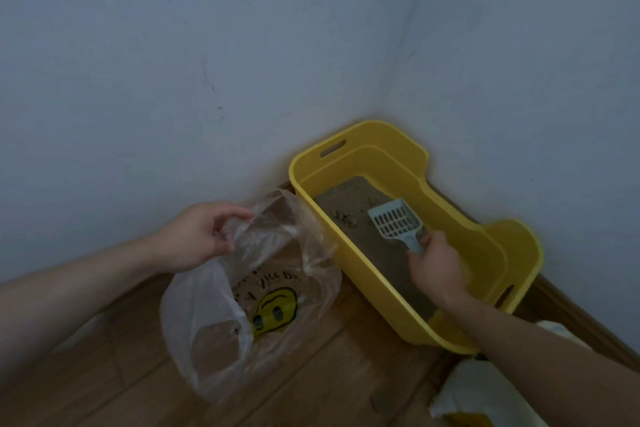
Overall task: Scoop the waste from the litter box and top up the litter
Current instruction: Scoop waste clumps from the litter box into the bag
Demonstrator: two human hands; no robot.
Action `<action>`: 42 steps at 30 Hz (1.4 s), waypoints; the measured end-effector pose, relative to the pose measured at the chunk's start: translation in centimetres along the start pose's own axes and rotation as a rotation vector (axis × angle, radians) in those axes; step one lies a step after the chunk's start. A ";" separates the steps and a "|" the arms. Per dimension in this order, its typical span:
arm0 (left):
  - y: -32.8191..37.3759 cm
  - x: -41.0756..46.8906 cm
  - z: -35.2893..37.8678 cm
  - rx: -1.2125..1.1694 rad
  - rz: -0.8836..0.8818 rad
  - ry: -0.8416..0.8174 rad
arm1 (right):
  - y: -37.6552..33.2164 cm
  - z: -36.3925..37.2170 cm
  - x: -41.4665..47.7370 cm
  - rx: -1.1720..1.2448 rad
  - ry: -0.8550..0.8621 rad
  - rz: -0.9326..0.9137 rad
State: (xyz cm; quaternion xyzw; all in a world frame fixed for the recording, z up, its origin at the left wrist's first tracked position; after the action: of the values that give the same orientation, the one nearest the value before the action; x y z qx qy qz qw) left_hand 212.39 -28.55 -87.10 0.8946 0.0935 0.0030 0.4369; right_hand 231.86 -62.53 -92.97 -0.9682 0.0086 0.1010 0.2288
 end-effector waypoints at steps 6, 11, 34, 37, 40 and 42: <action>0.2 -0.2 -0.3 0.062 0.020 -0.001 | -0.7 0.2 -0.1 -0.188 -0.070 -0.162; 0.0 0.1 -0.4 0.045 0.012 0.010 | -0.5 -0.4 1.1 -0.357 -0.180 -0.181; -1.5 3.2 0.3 -0.152 0.053 0.043 | -4.5 5.5 5.3 -0.366 -0.329 -0.246; -1.7 3.6 0.3 -0.168 0.047 0.047 | -5.4 7.2 5.9 -0.310 -0.342 -0.234; -1.6 4.0 0.3 -0.198 0.042 0.065 | -6.4 8.6 6.5 -0.267 -0.335 -0.223; -1.3 4.2 0.4 -0.242 0.034 0.067 | -7.1 9.6 6.5 -0.232 -0.337 -0.205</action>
State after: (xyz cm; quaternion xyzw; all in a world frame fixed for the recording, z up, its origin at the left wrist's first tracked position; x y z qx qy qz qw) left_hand 216.36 -27.38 -88.64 0.8361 0.0916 0.0514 0.5384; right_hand 236.81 -51.74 -99.54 -0.9532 -0.1401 0.2380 0.1230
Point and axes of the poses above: each hand's wrist, its own x-axis towards the middle knuckle, its own z-axis out of the palm, y = z × x, the point moved 5 cm from there along x, towards the middle knuckle, and after that the axes turned 7 degrees about z, right-handed, at the moved point
